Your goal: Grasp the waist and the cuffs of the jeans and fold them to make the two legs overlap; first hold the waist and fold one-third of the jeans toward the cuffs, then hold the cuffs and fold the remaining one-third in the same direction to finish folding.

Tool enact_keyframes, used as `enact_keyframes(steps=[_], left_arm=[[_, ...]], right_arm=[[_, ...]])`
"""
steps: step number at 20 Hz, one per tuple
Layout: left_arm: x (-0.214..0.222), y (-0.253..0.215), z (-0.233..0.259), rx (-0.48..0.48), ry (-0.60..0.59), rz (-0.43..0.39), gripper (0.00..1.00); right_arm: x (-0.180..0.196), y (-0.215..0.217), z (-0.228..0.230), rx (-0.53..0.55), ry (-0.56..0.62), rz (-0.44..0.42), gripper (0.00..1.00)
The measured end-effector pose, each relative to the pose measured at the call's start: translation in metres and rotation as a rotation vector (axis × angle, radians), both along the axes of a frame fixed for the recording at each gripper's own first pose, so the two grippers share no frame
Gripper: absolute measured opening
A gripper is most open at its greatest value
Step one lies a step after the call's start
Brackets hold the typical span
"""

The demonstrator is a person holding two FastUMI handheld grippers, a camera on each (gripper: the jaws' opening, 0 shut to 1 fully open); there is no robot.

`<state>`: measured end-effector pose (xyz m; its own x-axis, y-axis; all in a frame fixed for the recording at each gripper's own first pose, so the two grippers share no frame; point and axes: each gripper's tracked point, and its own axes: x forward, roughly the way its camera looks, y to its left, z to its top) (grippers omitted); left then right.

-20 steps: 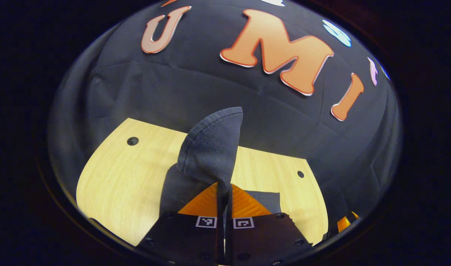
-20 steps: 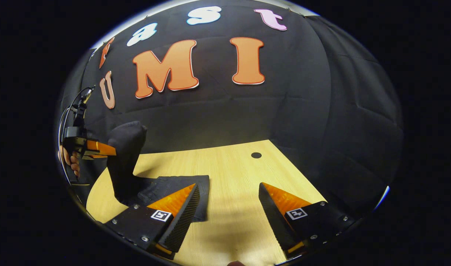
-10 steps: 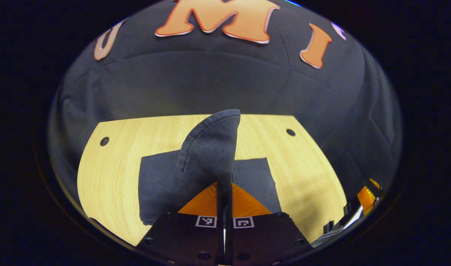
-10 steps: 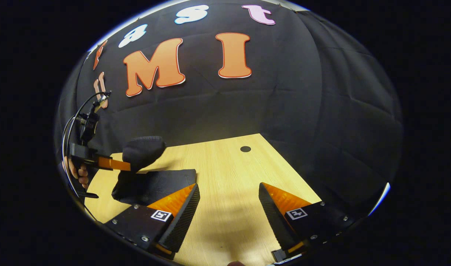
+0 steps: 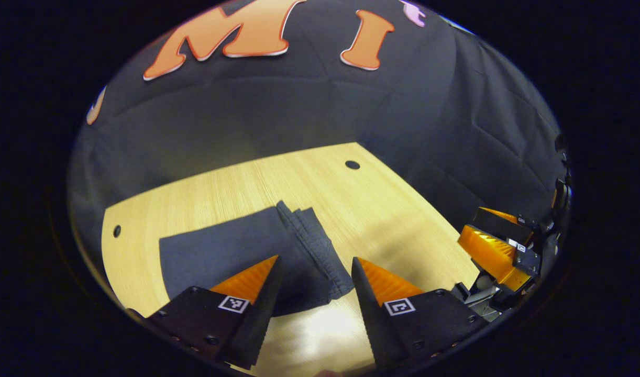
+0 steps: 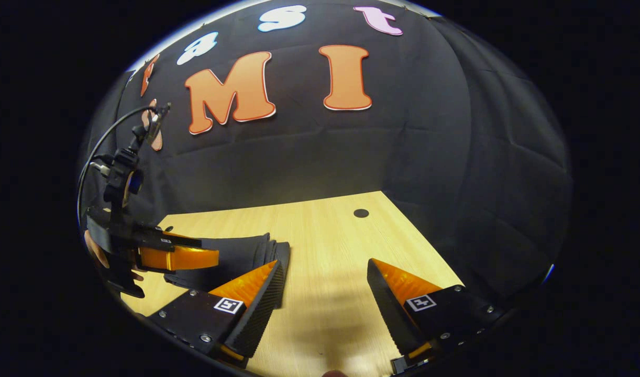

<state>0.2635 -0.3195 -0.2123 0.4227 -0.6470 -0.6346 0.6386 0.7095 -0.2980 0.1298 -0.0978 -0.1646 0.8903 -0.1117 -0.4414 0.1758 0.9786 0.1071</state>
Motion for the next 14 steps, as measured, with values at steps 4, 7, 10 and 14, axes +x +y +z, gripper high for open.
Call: enact_keyframes(steps=[4,7,10,14], left_arm=[[0.017,0.031,0.041,-0.048,-0.175,0.116,0.99],[0.022,0.066,0.070,-0.097,-0.307,0.232,0.99],[0.016,0.102,0.095,-0.130,-0.425,0.330,0.98],[-0.002,0.157,0.118,-0.152,-0.523,0.438,0.98]], right_arm=[[0.005,0.013,0.021,-0.028,-0.066,0.022,0.97],[0.009,0.025,0.044,-0.058,-0.140,0.029,0.97],[0.010,0.043,0.066,-0.066,-0.214,0.049,0.97],[0.008,0.070,0.089,-0.100,-0.287,0.087,0.97]])
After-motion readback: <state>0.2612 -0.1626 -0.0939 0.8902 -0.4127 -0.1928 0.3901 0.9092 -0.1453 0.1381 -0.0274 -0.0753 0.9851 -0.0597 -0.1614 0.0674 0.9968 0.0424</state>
